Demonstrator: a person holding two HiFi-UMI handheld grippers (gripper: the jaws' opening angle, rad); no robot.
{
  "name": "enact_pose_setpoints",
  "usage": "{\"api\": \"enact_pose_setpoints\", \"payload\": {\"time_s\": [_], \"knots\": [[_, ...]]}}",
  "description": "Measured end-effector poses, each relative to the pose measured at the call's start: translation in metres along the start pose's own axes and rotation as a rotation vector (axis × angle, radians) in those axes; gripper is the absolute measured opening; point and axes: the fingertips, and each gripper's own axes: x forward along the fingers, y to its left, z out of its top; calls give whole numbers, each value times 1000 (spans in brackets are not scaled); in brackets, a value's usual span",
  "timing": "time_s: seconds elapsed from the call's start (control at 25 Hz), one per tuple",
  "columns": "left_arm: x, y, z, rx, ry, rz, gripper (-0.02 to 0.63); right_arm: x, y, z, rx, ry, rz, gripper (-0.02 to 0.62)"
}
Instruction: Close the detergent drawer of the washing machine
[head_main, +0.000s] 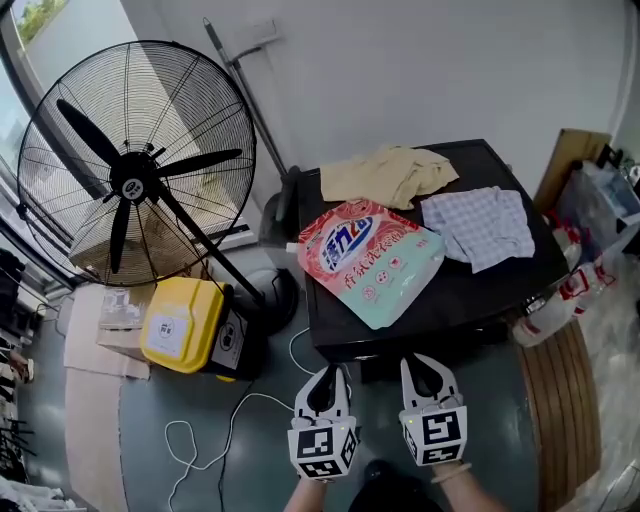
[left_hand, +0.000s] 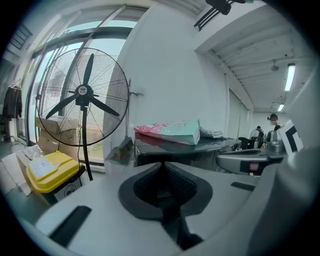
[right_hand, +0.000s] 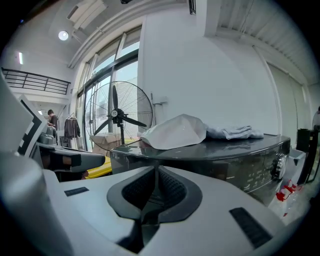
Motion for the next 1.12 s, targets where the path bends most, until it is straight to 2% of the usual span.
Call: {"api": "enact_pose_setpoints", "payload": {"time_s": [0.64, 1.12], "knots": [[-41, -27, 39, 36, -69, -4, 17, -45, 1, 32, -10, -45, 32, 35], [-77, -52, 63, 55, -90, -11, 15, -88, 6, 59, -29, -81, 58, 28]]}}
